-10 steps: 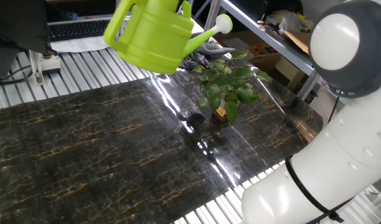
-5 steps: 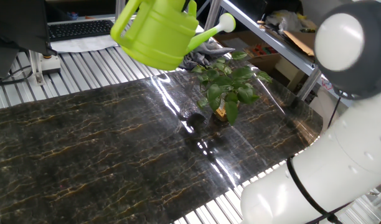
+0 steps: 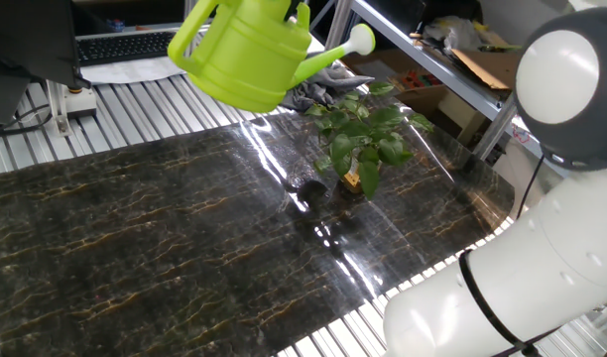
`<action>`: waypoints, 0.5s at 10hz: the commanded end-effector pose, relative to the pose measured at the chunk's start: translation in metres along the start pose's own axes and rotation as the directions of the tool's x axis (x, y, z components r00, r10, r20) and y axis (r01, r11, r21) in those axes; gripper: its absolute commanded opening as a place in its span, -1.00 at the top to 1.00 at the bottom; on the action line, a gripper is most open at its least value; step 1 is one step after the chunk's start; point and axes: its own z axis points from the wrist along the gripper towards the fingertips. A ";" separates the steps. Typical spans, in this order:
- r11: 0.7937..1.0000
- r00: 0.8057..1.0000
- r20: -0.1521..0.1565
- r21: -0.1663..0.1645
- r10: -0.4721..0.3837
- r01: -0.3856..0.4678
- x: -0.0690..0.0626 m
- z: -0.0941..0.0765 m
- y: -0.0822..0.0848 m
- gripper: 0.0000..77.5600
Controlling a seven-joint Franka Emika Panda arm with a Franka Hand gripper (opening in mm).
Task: Water the plant
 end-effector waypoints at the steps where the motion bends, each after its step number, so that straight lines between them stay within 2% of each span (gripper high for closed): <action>1: 0.999 0.999 0.015 -0.013 0.043 -0.042 0.006 -0.008 0.003 0.97; 2: 0.999 0.999 -0.014 -0.001 0.051 -0.051 0.005 -0.009 0.003 0.97; 5: 0.997 0.996 -0.052 0.027 0.067 -0.066 0.005 -0.009 0.003 0.97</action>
